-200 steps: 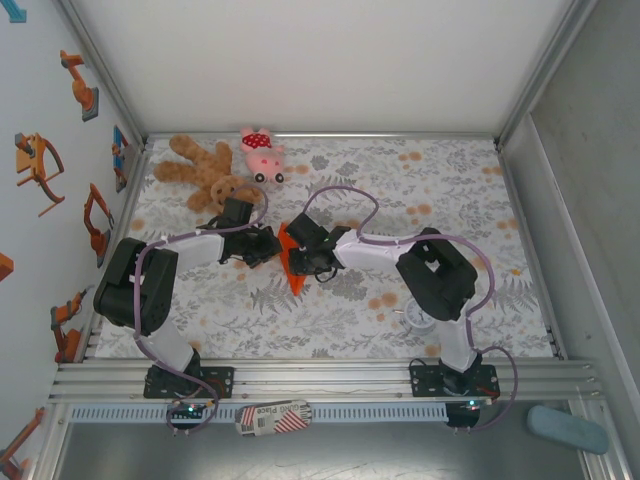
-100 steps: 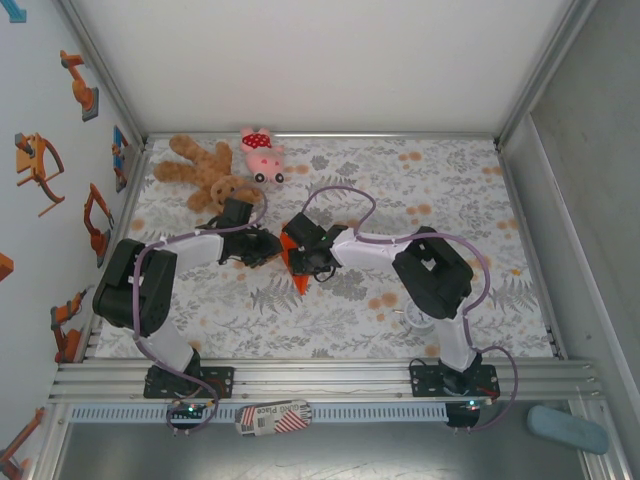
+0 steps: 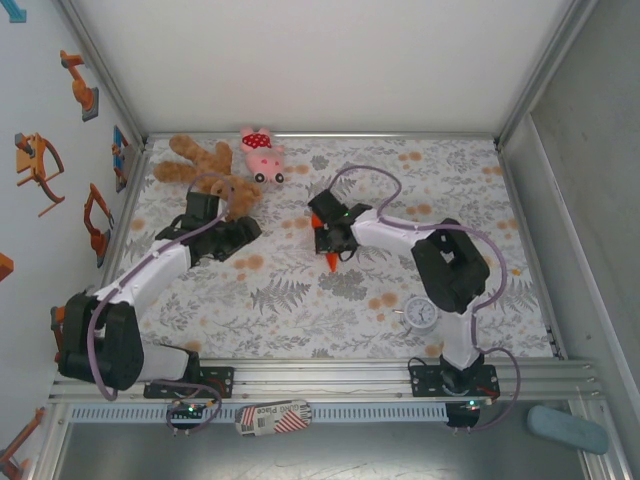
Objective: Fold a paper plane with a square sheet of paper (pick it up from the middle)
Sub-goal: Move the paper plane to the center of the table.
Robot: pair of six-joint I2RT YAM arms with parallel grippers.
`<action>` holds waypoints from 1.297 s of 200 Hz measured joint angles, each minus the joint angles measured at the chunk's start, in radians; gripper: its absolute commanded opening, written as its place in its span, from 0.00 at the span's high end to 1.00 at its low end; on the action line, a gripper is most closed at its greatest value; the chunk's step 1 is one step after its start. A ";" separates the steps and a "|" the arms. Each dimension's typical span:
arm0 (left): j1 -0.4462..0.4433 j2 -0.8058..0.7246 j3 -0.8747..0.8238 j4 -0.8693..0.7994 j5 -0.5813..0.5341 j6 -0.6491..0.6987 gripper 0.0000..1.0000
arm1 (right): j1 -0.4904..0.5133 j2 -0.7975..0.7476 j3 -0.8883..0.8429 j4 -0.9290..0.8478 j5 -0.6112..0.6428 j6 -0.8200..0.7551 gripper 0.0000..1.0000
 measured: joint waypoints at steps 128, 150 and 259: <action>0.023 -0.029 -0.014 -0.061 -0.056 0.018 0.11 | -0.243 0.122 0.117 0.026 -0.233 -0.119 0.98; 0.023 -0.023 -0.014 -0.061 -0.047 0.018 0.11 | -0.243 0.144 0.119 0.027 -0.230 -0.136 0.94; 0.023 0.002 -0.021 -0.055 -0.030 0.018 0.09 | -0.214 0.145 0.134 -0.003 -0.087 -0.190 0.76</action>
